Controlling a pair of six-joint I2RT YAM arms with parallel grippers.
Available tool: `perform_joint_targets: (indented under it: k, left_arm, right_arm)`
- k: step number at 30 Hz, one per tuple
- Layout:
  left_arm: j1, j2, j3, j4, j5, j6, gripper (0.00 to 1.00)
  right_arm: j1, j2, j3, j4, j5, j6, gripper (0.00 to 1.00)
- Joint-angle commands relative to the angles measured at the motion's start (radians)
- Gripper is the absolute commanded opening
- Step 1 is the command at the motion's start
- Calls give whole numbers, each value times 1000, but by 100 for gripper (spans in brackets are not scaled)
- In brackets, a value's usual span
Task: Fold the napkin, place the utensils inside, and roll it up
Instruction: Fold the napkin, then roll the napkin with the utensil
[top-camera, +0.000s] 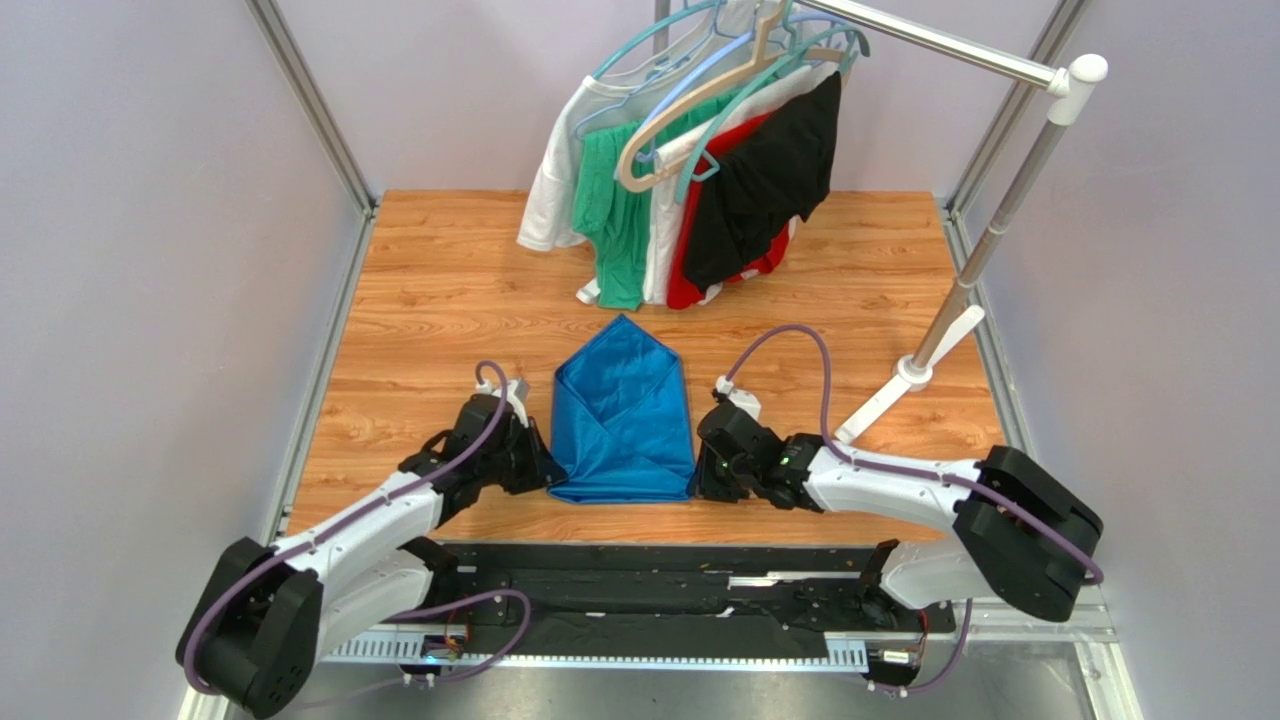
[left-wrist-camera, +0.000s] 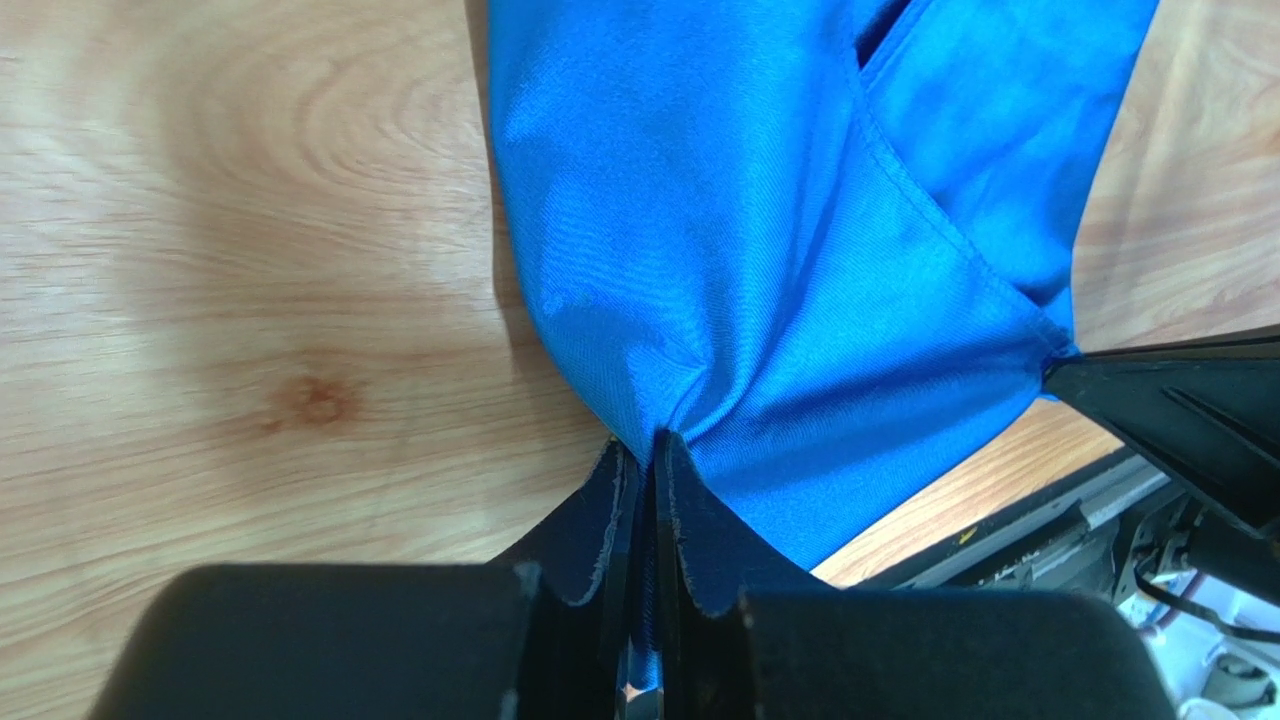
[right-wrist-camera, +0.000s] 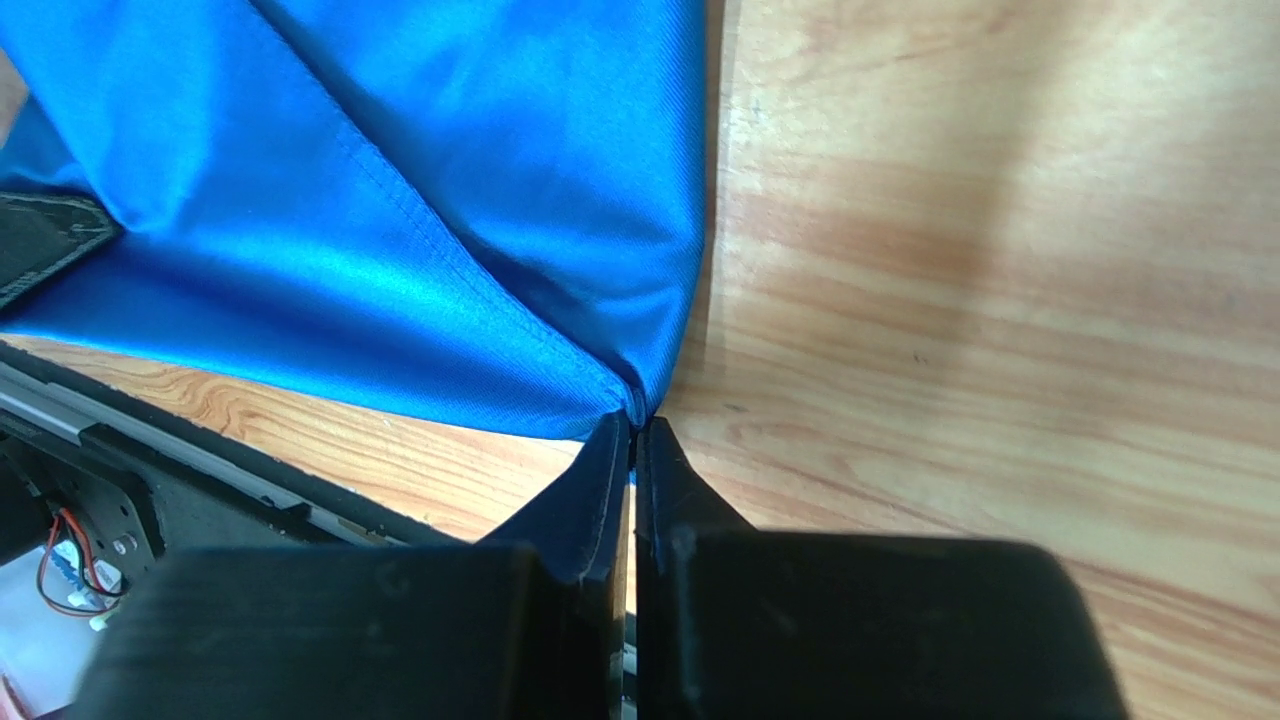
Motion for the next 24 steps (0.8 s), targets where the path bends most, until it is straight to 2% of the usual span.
perform_joint_targets:
  k: [1,3,5,7,10,15,18,21,24]
  left_arm:
    - [-29,66,40,42,-33,8,0]
    - [-29,87,52,40,-24,15,0]
    - [-29,98,67,24,-21,26,0]
    - [-29,98,90,-12,-24,32,0]
    - [-29,100,116,-49,-21,31,0]
    - [-27,150,162,-84,12,41,0]
    - [-23,194,184,-88,39,63,0]
    - [-4,231,196,-85,81,78,0]
    - [22,247,208,-99,111,97,0]
  right_arm:
    - [3,-60,-32,-47,59,27,0]
    - [4,-72,-32,-47,63,19,6]
    - [10,-82,-26,-57,83,1,31]
    - [18,-117,-15,-64,118,-31,49]
    - [49,-206,-3,-67,184,-131,54]
    - [116,-290,49,-17,238,-433,57]
    - [184,-252,89,71,254,-615,57]
    - [248,-143,138,138,293,-762,57]
    - [303,-30,147,254,315,-841,57]
